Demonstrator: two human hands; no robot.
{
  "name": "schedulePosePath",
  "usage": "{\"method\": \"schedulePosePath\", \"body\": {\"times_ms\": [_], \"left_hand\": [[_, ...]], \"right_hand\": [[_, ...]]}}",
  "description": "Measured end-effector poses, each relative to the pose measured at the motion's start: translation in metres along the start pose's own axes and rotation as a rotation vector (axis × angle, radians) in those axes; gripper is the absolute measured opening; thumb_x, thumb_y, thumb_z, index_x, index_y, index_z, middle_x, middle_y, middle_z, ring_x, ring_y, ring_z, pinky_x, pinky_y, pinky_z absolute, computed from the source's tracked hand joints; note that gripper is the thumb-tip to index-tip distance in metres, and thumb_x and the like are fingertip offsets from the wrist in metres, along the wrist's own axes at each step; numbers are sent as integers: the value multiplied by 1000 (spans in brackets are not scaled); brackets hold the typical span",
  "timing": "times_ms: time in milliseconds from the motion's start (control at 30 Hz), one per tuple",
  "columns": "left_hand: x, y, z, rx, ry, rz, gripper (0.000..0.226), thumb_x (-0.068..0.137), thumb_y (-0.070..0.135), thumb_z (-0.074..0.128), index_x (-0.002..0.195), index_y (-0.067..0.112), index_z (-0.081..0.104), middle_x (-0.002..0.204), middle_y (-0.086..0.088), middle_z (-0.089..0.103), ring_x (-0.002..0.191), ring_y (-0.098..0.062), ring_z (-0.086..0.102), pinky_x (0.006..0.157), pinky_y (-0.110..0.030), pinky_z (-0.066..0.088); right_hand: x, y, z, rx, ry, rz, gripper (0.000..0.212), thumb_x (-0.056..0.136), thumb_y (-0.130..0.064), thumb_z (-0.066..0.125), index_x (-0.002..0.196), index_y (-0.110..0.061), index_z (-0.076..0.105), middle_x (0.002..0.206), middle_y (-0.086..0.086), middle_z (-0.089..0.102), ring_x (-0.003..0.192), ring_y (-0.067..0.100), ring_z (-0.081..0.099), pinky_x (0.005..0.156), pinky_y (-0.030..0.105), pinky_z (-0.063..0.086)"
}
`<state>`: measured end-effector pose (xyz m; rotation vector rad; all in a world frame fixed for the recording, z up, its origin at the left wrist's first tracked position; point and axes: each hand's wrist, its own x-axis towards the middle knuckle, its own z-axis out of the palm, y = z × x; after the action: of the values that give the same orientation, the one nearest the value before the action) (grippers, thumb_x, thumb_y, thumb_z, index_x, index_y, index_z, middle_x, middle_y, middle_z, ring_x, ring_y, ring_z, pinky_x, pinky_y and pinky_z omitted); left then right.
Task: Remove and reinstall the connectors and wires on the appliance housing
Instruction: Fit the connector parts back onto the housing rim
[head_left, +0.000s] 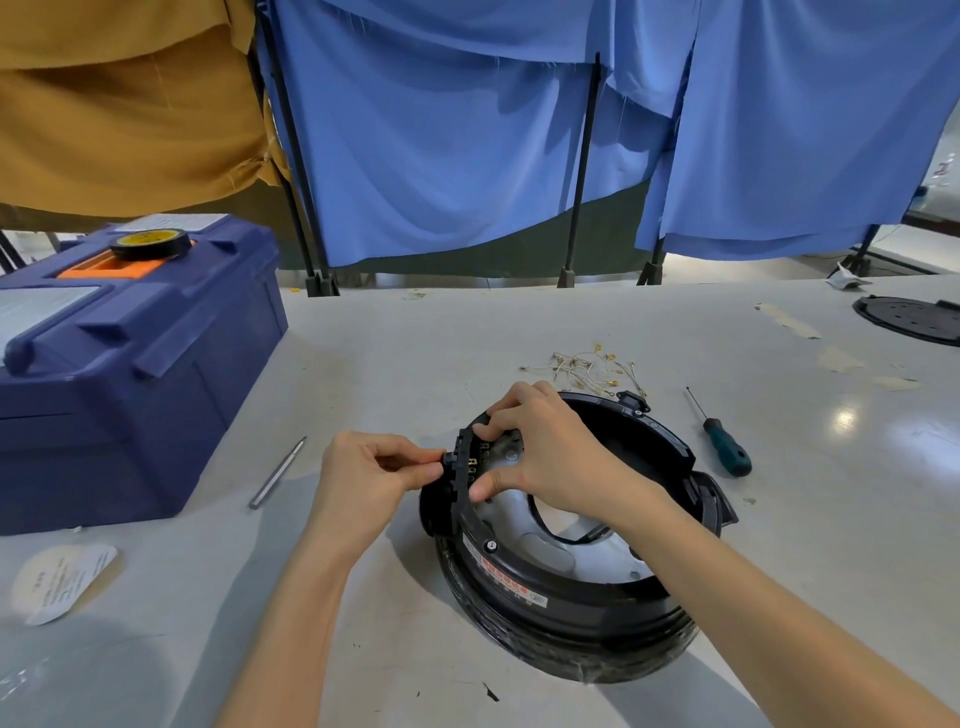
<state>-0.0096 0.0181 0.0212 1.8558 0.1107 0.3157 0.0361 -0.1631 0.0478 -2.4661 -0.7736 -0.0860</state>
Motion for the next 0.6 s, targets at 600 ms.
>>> {"method": "schedulePosePath", "body": {"times_ms": [600], "left_hand": [[5, -6, 16, 54, 67, 102, 38, 70, -15, 73, 56, 21, 69, 62, -1, 70, 64, -15, 68, 66, -25, 55]], "right_hand": [[5, -12, 0, -40, 14, 69, 60, 60, -47, 86, 105, -10, 72, 106, 2, 53, 107, 19, 38, 88, 42, 46]]}}
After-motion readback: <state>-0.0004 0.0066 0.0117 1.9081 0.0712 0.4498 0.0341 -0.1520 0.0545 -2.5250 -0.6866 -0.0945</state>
